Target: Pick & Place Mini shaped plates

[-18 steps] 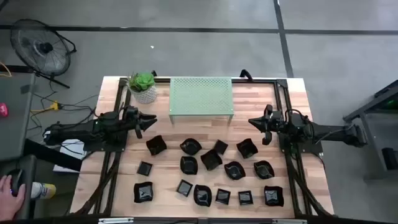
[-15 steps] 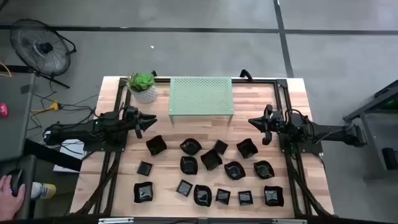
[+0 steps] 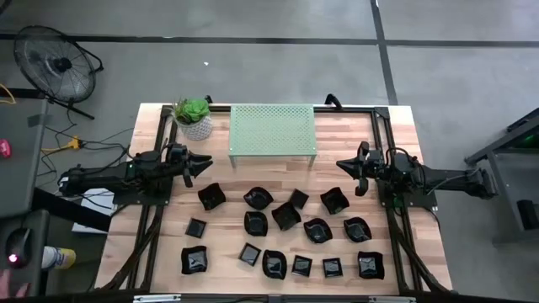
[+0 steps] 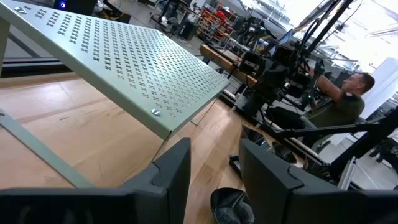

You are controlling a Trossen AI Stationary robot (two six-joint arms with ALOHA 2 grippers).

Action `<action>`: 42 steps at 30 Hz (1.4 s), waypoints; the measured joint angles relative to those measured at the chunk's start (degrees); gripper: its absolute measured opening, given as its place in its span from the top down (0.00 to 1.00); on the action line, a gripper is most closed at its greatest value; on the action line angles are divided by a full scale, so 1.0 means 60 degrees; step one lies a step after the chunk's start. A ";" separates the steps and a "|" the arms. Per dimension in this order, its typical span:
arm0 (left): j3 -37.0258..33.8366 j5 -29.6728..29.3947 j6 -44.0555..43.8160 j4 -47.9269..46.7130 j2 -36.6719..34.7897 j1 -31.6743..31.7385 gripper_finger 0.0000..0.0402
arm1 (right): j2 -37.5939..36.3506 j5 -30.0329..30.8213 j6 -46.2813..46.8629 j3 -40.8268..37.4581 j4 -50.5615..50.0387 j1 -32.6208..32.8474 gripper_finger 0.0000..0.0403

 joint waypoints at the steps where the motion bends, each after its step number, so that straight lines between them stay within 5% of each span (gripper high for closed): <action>1: 0.0000 -0.0001 0.0001 0.0000 0.0000 -0.0001 0.67 | 0.0000 0.0000 0.0000 0.0004 -0.0001 0.0000 0.97; 23: 0.0000 0.0000 0.0001 0.0000 0.0000 0.0001 0.67 | 0.0000 0.0321 0.0065 0.0004 0.0007 0.0000 0.97; 42: 0.0000 0.0000 -0.0001 0.0000 0.0000 -0.0001 0.67 | 0.0142 0.0730 0.2534 0.0756 -0.0227 0.0000 0.97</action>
